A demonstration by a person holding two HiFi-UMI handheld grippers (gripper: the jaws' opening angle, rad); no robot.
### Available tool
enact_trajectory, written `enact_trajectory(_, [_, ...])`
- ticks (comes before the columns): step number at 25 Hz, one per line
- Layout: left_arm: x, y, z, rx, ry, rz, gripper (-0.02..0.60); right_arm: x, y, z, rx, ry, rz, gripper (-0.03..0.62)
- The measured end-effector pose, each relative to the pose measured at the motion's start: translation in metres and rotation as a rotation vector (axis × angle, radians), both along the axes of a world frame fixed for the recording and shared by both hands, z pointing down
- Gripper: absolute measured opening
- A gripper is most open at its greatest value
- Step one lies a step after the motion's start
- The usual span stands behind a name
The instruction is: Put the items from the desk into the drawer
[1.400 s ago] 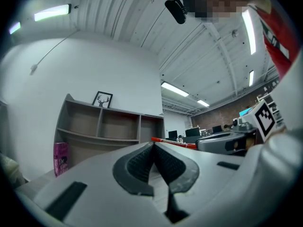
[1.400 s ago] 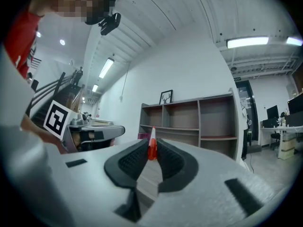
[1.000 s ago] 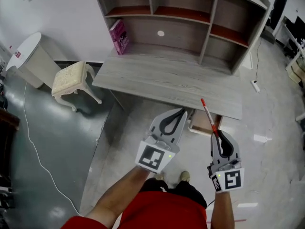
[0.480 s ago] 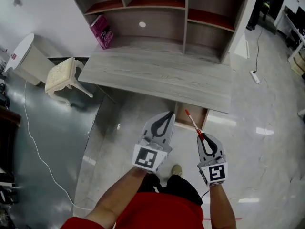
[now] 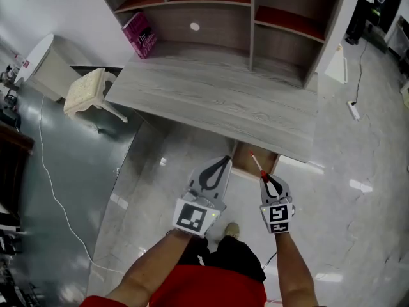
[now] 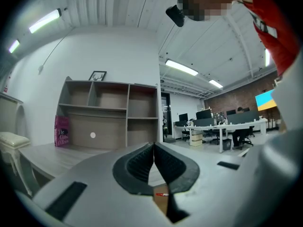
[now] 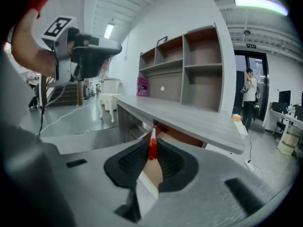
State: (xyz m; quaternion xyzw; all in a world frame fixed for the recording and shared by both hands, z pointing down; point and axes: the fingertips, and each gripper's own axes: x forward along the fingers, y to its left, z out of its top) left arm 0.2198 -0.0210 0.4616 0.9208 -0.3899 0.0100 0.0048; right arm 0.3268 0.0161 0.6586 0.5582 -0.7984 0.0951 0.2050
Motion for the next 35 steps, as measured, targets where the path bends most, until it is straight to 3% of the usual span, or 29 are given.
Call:
enact_trajectory(13, [-0.019, -0.025, 0.023, -0.045, -0.067, -0.068, 0.008, -0.003, -0.062, 0.063, -0.124, 0.055, -0.008, 0.065])
enact_trajectory(16, [-0.023, -0.027, 0.026, -0.054, -0.069, -0.071, 0.008, -0.005, -0.065, 0.068, -0.149, 0.051, -0.009, 0.114])
enact_trajectory(18, [-0.027, -0.028, 0.027, -0.056, -0.069, -0.07, 0.008, -0.008, -0.064, 0.065, -0.146, 0.042, -0.013, 0.114])
enact_trajectory(24, [-0.034, -0.028, 0.022, -0.054, -0.055, -0.049, 0.008, -0.02, -0.064, 0.027, -0.064, -0.014, -0.017, 0.095])
enact_trajectory(35, [-0.046, -0.019, -0.016, -0.022, -0.011, 0.058, 0.008, -0.051, -0.065, -0.13, 0.208, -0.087, -0.016, 0.055])
